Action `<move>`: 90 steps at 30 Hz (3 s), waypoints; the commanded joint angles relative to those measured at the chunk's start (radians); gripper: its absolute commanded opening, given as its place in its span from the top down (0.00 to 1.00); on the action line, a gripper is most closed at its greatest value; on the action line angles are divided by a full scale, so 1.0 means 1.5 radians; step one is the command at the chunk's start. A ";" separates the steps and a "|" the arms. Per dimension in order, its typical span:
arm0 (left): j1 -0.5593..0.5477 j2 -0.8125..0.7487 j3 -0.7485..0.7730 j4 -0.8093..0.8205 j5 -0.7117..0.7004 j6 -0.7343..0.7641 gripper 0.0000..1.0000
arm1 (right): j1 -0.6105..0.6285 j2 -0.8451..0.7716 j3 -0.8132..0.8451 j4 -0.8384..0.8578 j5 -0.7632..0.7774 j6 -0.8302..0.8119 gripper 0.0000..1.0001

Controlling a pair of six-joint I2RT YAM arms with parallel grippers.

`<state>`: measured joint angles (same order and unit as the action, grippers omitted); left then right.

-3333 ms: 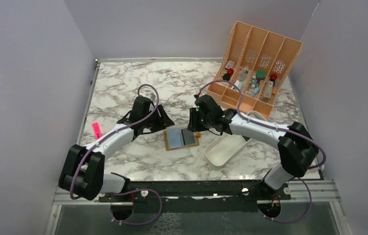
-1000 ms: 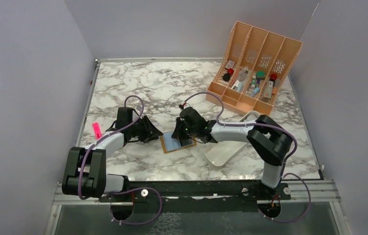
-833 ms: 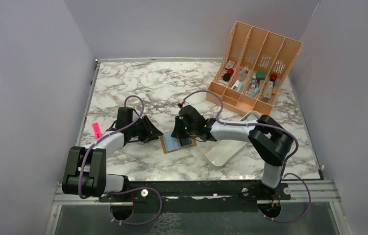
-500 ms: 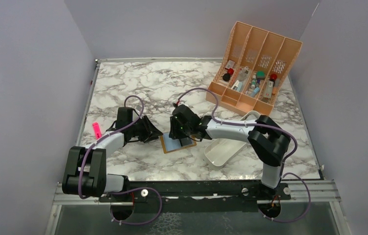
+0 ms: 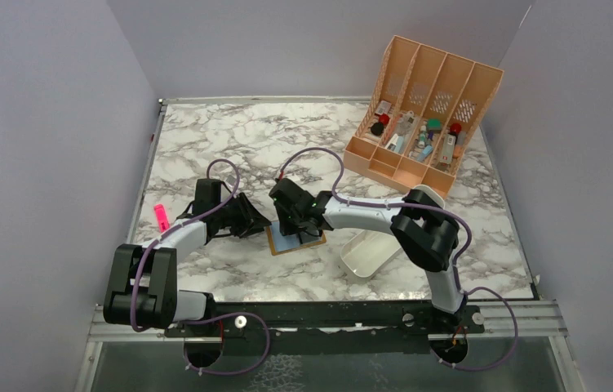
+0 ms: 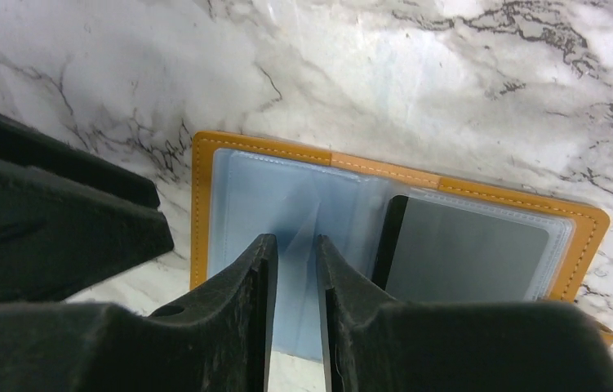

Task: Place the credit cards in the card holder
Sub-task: Turn over the card slot in the card holder.

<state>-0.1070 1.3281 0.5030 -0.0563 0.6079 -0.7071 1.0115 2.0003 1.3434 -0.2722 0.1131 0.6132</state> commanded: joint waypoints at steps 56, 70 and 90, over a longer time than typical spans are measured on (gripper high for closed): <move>-0.124 0.048 0.034 0.103 -0.027 -0.068 0.80 | -0.078 -0.100 -0.201 0.281 -0.159 0.085 0.87; -0.179 0.094 0.082 0.145 -0.040 -0.072 0.71 | -0.099 -0.276 -0.179 0.073 -0.004 -0.072 0.52; -0.219 0.109 0.156 0.093 -0.086 -0.040 0.67 | -0.228 -0.455 -0.151 -0.200 0.206 -0.336 0.44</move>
<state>-0.4339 1.5169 0.6888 0.1505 0.5457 -0.8101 0.7044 1.3369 1.0710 -0.4633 0.3298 0.1989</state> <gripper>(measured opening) 0.331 0.552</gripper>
